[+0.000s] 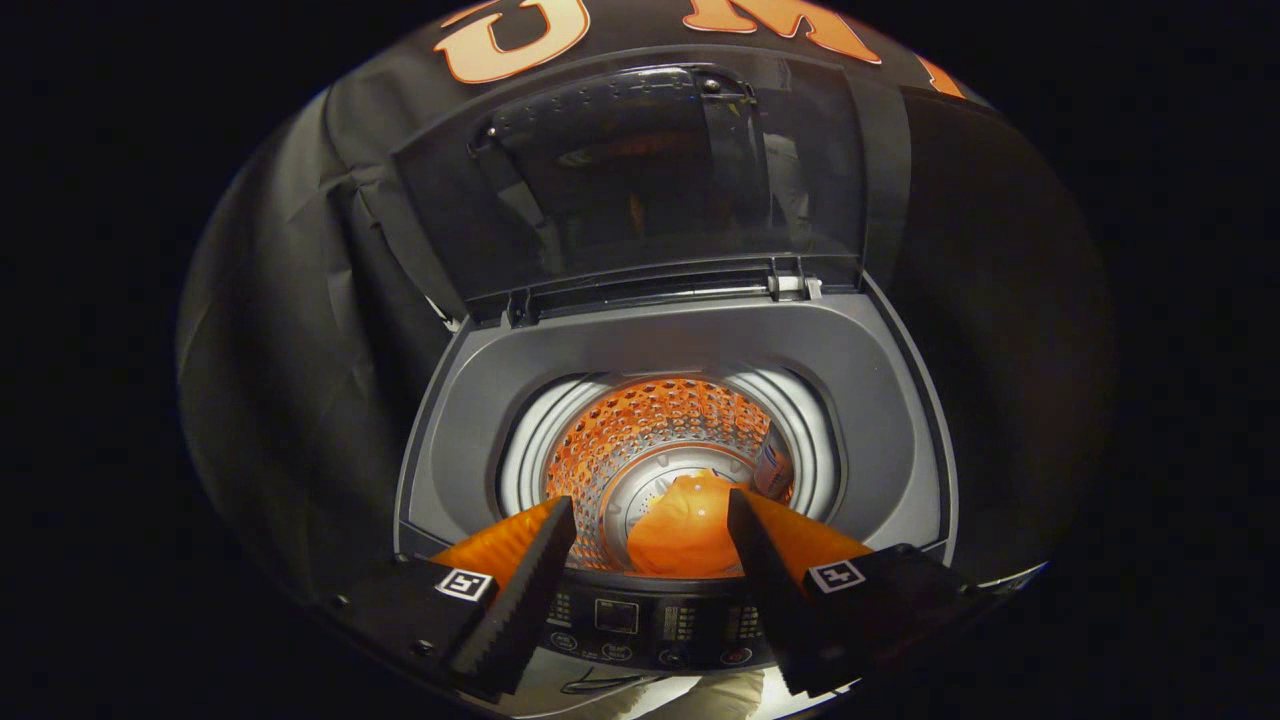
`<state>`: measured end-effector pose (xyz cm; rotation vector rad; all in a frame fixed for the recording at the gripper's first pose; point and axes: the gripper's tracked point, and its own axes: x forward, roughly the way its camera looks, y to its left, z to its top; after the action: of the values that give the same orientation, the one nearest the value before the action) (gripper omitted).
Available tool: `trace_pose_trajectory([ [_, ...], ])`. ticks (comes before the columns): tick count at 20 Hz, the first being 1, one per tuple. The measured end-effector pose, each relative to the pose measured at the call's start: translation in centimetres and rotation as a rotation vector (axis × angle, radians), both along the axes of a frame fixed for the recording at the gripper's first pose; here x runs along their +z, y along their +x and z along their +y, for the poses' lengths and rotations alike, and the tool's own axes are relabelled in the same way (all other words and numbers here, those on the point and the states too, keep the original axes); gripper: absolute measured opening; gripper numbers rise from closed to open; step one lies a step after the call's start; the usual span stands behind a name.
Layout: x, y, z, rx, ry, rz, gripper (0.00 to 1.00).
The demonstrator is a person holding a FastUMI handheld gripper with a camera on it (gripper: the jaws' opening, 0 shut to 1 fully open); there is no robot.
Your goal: Put the clothes into the washing machine and then close the washing machine lid.
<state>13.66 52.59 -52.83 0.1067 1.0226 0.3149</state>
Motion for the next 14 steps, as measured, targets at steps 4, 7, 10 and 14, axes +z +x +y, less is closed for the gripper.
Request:
trace_pose_trajectory([
  [4, 2.9, 0.7, -0.3, 0.007, 0.015, -0.069, 0.99],
  [7, 8.3, 3.3, -0.7, -0.006, 0.049, -0.190, 0.99],
  [10, 15.4, 6.0, -0.8, -0.011, 0.096, -0.344, 0.99],
  [14, 23.7, 9.1, -0.7, -0.018, 0.154, -0.501, 0.98],
])
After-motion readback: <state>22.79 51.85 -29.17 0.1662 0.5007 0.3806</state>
